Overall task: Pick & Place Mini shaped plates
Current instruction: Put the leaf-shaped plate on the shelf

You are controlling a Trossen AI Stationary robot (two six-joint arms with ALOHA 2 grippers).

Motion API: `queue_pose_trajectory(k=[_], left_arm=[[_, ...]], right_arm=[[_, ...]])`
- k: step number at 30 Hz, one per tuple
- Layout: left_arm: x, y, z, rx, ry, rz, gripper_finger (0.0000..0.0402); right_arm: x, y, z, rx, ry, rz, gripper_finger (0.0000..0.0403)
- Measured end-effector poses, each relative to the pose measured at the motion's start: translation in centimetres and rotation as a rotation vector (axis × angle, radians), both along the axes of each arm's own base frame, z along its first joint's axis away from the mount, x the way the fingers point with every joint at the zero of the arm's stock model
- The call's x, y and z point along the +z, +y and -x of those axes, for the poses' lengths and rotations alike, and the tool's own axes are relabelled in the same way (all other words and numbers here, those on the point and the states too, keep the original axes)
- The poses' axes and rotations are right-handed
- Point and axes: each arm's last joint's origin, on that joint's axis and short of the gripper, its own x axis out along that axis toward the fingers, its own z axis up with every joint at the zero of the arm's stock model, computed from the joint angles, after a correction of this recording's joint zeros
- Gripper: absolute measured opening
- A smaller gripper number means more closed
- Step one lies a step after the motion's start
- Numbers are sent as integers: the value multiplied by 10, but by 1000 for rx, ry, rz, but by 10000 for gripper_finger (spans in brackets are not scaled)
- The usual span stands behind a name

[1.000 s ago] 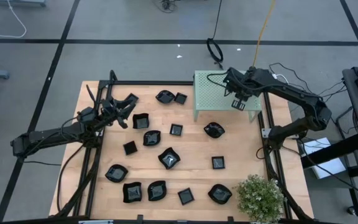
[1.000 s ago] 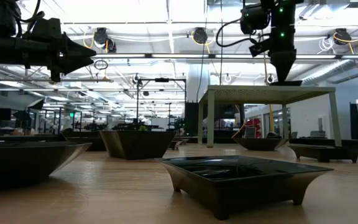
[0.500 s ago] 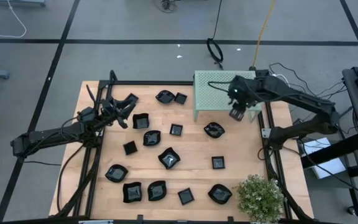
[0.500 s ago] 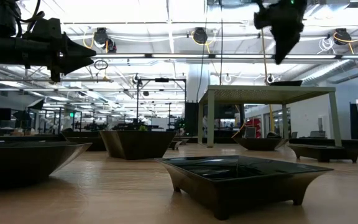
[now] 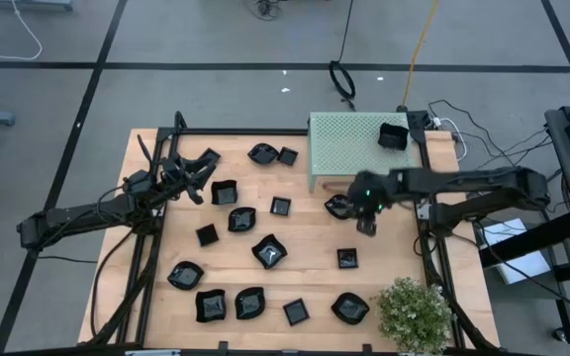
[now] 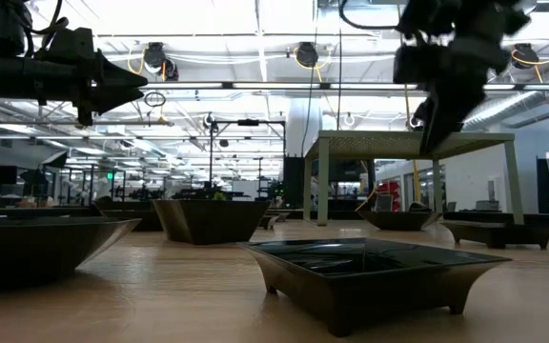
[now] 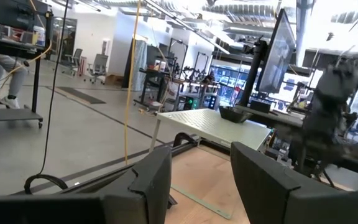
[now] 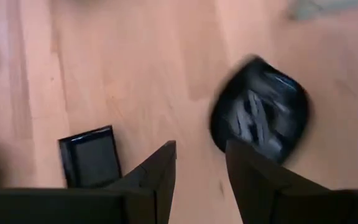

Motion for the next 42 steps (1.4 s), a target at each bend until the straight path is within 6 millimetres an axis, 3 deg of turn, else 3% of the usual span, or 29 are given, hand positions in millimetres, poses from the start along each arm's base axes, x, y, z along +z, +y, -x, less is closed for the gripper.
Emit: queue_pose_trajectory(k=[6, 13, 22, 29, 33, 38, 42], left_arm=[[0, 0, 0, 0, 0, 0, 170], [0, 0, 0, 0, 0, 0, 170], [0, 0, 0, 0, 0, 0, 170], [0, 0, 0, 0, 0, 0, 170], [0, 0, 0, 0, 0, 0, 170], [0, 0, 0, 0, 0, 0, 170], [0, 0, 0, 0, 0, 0, 170]], right_arm=[[-44, 13, -5, 123, -168, 212, 128], [-74, 13, 3, 115, -56, 277, 128], [-93, 12, -1, 241, 53, 388, 128], [-96, 11, -7, 224, 38, 438, 123], [-97, 11, -7, 208, 45, 460, 93], [-97, 11, -7, 205, 47, 463, 19], [-92, 15, -7, 190, 32, 452, 10]])
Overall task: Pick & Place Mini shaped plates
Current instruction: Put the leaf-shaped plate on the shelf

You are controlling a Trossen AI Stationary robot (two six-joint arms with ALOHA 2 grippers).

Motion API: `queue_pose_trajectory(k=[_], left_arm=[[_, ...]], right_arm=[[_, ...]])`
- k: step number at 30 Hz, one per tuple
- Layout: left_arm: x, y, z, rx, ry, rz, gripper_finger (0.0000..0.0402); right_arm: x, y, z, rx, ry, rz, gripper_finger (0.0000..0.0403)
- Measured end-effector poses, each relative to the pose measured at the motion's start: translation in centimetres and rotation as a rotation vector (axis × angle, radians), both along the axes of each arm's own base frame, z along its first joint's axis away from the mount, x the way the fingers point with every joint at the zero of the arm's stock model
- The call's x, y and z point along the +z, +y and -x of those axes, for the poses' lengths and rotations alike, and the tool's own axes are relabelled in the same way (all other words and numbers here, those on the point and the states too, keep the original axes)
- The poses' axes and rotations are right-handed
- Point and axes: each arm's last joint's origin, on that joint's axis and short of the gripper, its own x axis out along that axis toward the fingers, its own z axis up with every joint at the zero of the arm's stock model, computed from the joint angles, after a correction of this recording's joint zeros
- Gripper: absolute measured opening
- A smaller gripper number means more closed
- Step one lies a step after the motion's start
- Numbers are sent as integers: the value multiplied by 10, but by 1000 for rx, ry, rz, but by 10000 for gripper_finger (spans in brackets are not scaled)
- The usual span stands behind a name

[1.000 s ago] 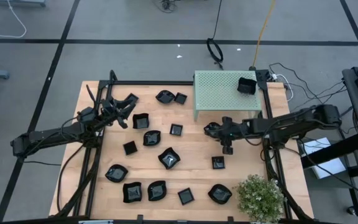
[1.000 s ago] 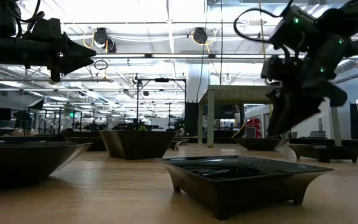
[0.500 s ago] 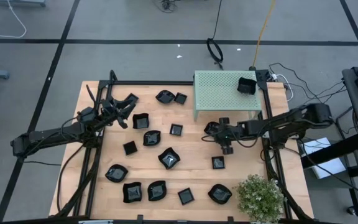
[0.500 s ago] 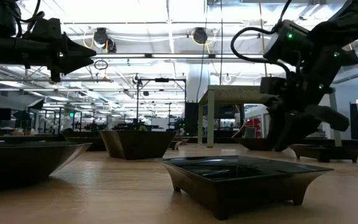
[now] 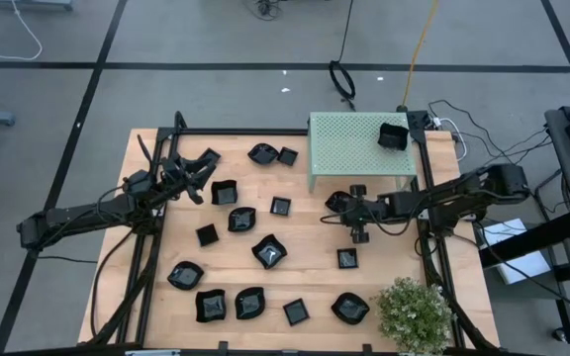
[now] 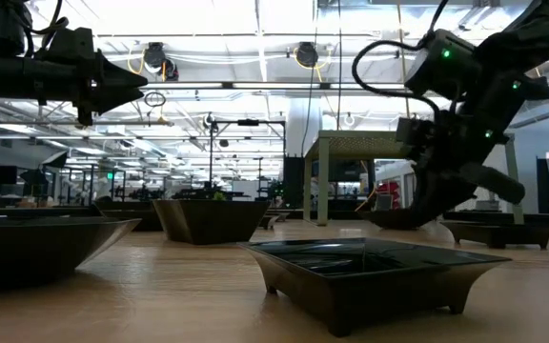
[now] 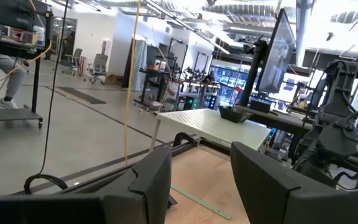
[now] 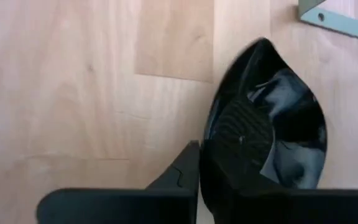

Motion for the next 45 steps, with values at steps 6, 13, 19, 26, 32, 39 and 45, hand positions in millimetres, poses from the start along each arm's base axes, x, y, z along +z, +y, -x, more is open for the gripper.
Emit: queue_pose_trajectory(k=[6, 13, 19, 26, 32, 39, 45], left_arm=[[0, 0, 0, 0, 0, 0, 170], [0, 0, 0, 0, 0, 0, 170], [0, 0, 0, -1, 0, 0, 170], [0, 0, 0, -1, 0, 0, 170], [0, 0, 0, 0, 0, 0, 170], [0, 0, 0, -5, 0, -1, 170], [0, 0, 0, -5, 0, -1, 170]], right_arm=[[62, 15, -11, 20, -179, -58, 2], [157, 18, 3, -18, -514, -60, 1], [196, -9, 13, -418, -684, 111, 1], [177, -38, -8, -728, -621, -128, 1], [165, -61, -29, -744, -491, -37, 0], [165, -86, -30, -842, -265, 76, 0], [166, -99, -33, -898, -180, 73, 0]])
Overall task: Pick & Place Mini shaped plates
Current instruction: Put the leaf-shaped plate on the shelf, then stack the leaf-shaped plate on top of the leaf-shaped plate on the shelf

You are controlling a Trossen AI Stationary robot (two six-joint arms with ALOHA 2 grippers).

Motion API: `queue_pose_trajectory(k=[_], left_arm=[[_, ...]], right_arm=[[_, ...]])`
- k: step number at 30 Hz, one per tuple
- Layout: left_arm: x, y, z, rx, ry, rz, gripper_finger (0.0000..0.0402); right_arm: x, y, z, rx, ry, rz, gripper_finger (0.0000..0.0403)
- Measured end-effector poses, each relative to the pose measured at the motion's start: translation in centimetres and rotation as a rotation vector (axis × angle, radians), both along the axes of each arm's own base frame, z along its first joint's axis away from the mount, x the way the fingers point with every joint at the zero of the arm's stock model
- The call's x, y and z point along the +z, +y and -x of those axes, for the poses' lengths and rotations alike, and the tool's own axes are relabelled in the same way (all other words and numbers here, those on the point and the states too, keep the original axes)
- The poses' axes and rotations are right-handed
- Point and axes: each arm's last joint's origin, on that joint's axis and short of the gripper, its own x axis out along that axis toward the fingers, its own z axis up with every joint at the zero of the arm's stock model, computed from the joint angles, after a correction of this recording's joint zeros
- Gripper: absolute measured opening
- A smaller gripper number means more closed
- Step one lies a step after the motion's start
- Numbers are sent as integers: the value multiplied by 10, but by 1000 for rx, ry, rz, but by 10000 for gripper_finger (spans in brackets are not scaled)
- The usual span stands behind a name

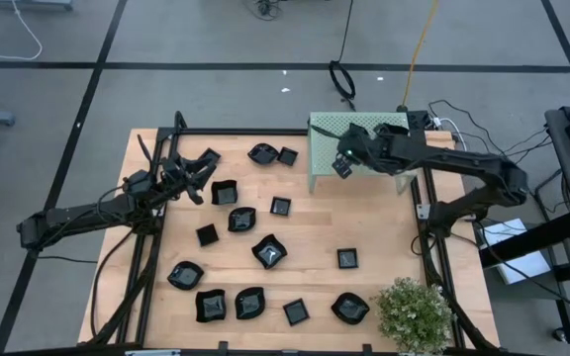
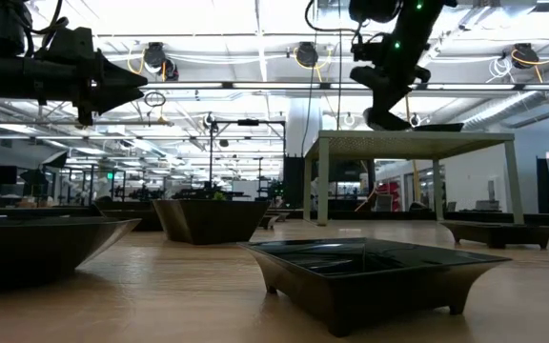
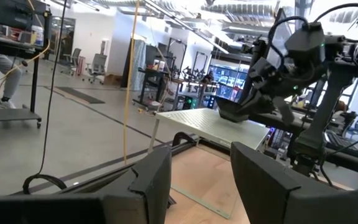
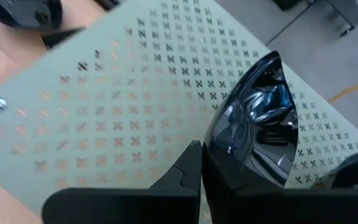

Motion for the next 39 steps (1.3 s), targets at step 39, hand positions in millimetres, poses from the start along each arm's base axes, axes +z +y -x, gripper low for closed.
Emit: queue_pose_trajectory(k=[39], left_arm=[[0, 0, 0, 0, 0, 0, 170]], right_arm=[[47, 81, 14, 663, -419, -604, 134]])
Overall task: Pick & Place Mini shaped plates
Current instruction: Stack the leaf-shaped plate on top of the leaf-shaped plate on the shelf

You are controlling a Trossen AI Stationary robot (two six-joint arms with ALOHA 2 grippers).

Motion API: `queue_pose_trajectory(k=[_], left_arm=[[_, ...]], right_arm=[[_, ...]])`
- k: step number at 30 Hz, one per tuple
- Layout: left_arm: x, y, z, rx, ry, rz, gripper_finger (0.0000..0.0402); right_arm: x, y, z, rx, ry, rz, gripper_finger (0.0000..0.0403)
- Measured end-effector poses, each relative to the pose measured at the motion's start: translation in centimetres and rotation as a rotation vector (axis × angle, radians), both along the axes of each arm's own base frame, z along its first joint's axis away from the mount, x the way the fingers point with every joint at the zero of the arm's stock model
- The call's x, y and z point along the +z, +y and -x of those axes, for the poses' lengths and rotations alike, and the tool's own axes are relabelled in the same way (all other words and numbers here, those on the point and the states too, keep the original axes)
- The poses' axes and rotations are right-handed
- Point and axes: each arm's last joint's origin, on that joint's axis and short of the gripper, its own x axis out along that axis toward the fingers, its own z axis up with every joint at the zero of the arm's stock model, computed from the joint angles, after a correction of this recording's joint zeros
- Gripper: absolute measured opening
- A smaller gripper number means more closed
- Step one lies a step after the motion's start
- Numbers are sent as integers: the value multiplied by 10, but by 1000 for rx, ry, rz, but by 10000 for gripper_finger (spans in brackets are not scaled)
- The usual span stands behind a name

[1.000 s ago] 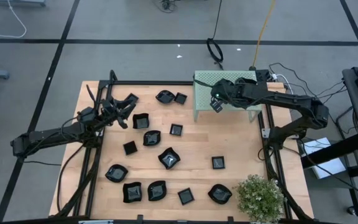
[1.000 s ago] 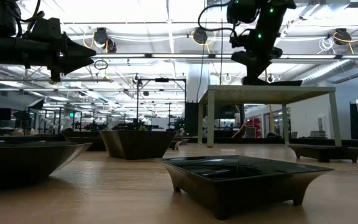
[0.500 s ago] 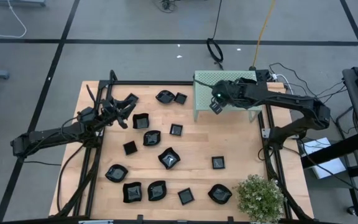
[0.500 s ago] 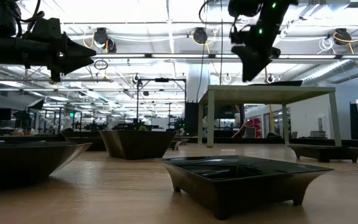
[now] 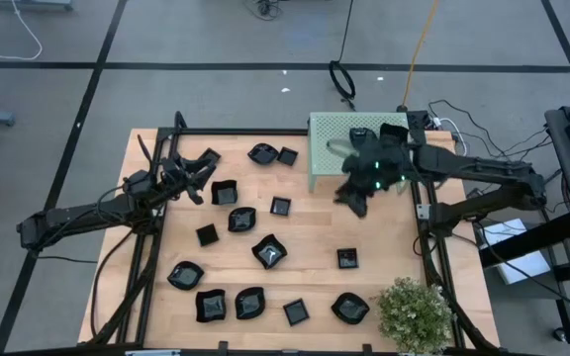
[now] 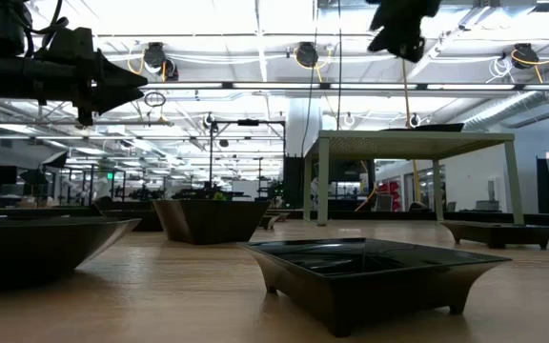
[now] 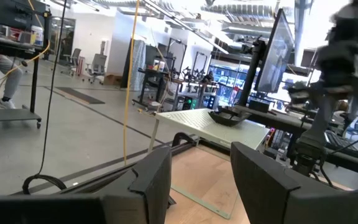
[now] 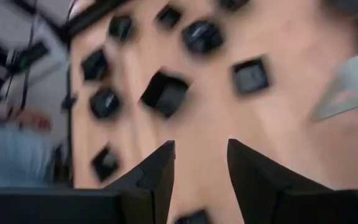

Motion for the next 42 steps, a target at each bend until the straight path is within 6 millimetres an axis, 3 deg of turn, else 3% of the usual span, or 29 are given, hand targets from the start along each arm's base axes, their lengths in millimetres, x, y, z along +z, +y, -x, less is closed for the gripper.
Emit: queue_pose_trajectory(k=[8, 17, 36, 42], left_arm=[[0, 0, 0, 0, 0, 0, 170], [0, 0, 0, 0, 0, 0, 170], [1, 0, 0, -2, -14, 4, 170], [3, 0, 0, -46, -148, 205, 170]], right_arm=[[-22, 51, -16, 214, 126, 4, 130], [-53, 70, -18, 304, 386, 25, 130], [-48, 105, -3, 436, 384, 52, 130], [-48, 111, -1, 405, 389, 80, 130]])
